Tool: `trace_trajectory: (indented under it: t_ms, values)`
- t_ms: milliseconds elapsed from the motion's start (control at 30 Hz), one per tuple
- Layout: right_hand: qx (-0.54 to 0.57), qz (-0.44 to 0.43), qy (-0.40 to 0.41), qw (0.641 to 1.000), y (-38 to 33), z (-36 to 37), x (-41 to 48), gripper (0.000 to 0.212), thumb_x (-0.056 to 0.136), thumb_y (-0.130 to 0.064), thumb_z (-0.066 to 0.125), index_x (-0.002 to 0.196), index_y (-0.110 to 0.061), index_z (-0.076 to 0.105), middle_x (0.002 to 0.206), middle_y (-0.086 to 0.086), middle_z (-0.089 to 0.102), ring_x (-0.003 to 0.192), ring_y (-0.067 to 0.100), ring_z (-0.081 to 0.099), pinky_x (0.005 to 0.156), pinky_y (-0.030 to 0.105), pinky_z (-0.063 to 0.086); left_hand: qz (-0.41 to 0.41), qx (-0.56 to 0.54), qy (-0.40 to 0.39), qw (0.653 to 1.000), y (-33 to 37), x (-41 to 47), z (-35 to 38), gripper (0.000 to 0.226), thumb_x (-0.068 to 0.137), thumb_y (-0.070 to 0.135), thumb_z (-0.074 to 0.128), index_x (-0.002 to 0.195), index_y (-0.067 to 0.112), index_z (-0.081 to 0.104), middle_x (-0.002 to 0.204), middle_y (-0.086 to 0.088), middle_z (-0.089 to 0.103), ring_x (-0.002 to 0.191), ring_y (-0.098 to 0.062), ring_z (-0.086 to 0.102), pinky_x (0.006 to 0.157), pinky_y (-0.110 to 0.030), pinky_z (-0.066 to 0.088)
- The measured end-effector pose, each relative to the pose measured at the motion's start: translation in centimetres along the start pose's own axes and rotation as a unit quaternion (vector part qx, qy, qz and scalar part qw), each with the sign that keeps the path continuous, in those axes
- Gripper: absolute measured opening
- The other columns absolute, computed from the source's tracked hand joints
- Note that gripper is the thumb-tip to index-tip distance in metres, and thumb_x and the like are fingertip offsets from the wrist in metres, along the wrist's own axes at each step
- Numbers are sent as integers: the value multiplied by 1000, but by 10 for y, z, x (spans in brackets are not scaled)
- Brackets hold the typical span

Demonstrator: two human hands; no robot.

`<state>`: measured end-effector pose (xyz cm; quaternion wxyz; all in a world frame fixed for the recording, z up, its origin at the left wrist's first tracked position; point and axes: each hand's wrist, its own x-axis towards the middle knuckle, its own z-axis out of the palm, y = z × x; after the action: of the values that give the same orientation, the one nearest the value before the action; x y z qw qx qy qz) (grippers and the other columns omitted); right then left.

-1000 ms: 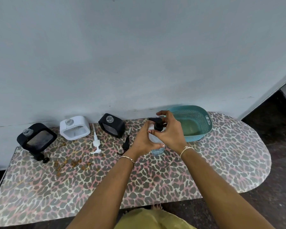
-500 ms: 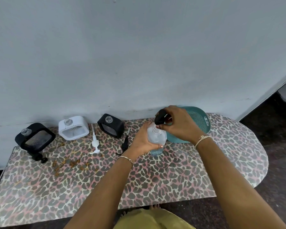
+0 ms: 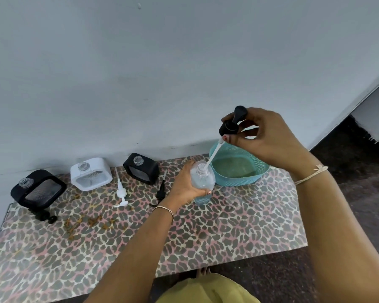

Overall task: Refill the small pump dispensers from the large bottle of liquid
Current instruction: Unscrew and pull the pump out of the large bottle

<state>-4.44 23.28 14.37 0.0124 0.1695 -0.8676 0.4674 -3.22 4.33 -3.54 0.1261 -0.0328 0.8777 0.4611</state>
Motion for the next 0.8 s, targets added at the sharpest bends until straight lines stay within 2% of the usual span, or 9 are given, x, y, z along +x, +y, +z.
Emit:
trace_trajectory:
  t_ms: [167,267,400,567,667,800]
  values:
    - [-1,-21,56,998,-12,-11,-9,28,81,-20,76,108,-19,68,104,1,69,88,13,66,82,32,57,3,4,-2,1000,-1,0,0,103,58,21,90,142,19,31,141,-2,44,131,-22,41,105,-29,32]
    - [-2,-29,85,996,-17,-11,-12,30,81,-22,75,109,-15,67,107,4,68,90,17,67,83,34,57,13,5,-3,1000,0,0,-1,101,58,21,91,140,19,33,138,-1,46,129,-20,42,101,-25,32]
    - [-5,-27,118,993,-15,-7,-19,30,81,-22,74,109,-13,67,107,3,68,87,18,67,82,32,57,18,5,-2,1000,0,0,-1,98,57,21,91,138,18,35,135,-1,47,126,-19,44,97,-22,32]
    - [33,25,154,987,-2,4,-29,26,82,-19,73,106,-15,67,99,0,70,83,17,66,77,25,56,18,12,-5,1000,-1,-1,-2,104,58,22,91,142,17,30,140,-3,45,129,-21,42,102,-25,32]
    - [82,62,198,975,8,5,-37,25,81,-19,74,105,-17,67,97,-2,72,84,17,67,78,28,56,33,21,-9,999,-1,0,-2,104,57,23,91,141,15,31,140,-4,44,129,-23,43,106,-29,33]
    - [158,96,289,939,19,-7,-50,17,82,-14,74,97,-18,68,92,-3,72,79,8,66,78,24,54,39,14,-10,999,-2,0,-3,101,57,20,91,138,15,33,136,-3,47,125,-21,45,97,-21,33]
